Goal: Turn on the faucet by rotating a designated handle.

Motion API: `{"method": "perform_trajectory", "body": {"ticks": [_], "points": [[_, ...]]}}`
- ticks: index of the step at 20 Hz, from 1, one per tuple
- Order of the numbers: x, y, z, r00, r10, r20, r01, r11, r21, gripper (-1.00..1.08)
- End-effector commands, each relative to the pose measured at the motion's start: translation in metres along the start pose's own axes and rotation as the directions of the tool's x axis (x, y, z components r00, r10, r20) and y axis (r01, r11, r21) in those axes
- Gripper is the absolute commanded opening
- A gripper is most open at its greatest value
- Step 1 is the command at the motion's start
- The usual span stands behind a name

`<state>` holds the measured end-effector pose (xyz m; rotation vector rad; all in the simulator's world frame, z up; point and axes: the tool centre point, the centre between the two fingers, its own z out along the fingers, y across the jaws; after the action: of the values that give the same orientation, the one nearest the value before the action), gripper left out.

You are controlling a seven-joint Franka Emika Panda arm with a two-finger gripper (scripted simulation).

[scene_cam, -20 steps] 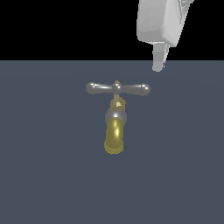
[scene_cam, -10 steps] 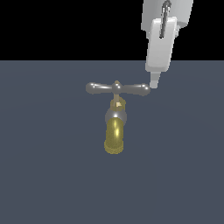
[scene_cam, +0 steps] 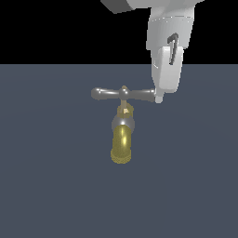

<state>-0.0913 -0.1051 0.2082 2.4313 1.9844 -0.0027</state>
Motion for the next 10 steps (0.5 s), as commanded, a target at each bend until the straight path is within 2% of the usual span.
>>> {"method": "perform_trajectory", "body": {"ticks": [1,10], "points": [[0.0013,0.0042,0.0049,1.0,-0.024,-0.001,0.024,1.0,0.0,-1.0],[0.0036,0.0099,0.0121,0.998,-0.059,-0.003,0.059,0.998,0.001,-1.0]]}}
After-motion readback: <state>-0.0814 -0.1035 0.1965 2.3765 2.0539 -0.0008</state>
